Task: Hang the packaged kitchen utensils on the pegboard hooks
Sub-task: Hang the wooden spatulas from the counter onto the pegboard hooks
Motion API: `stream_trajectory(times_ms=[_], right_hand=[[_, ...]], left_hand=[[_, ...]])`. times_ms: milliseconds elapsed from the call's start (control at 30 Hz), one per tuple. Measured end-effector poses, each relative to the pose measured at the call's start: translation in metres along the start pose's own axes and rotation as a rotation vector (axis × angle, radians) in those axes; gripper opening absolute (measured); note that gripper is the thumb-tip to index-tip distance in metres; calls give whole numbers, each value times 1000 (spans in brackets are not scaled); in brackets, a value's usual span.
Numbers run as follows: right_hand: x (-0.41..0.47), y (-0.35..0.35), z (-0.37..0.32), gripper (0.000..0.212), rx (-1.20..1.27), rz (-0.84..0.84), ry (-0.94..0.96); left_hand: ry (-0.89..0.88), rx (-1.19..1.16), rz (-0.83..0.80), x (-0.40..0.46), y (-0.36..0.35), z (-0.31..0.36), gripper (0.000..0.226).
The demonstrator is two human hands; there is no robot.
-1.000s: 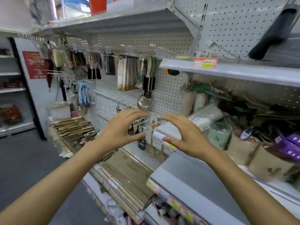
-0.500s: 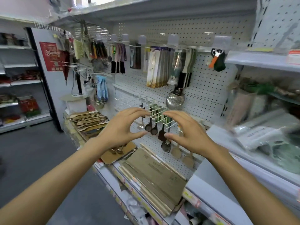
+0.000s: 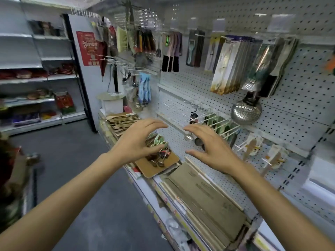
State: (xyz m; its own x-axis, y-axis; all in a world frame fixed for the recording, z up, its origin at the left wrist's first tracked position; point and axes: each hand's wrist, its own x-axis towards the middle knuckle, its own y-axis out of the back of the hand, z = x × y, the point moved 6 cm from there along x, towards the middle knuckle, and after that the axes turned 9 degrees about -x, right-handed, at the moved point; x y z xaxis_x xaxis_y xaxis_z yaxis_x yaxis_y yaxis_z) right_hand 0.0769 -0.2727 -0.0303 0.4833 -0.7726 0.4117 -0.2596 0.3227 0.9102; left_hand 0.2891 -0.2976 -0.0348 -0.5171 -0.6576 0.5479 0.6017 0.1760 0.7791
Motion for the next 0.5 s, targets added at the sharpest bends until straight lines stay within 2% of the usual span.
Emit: stream_trajectory(times_ms=[500], right_hand=[[197, -136, 49, 63, 113, -103, 105]], left_hand=[[147, 65, -4, 59, -19, -206, 59]])
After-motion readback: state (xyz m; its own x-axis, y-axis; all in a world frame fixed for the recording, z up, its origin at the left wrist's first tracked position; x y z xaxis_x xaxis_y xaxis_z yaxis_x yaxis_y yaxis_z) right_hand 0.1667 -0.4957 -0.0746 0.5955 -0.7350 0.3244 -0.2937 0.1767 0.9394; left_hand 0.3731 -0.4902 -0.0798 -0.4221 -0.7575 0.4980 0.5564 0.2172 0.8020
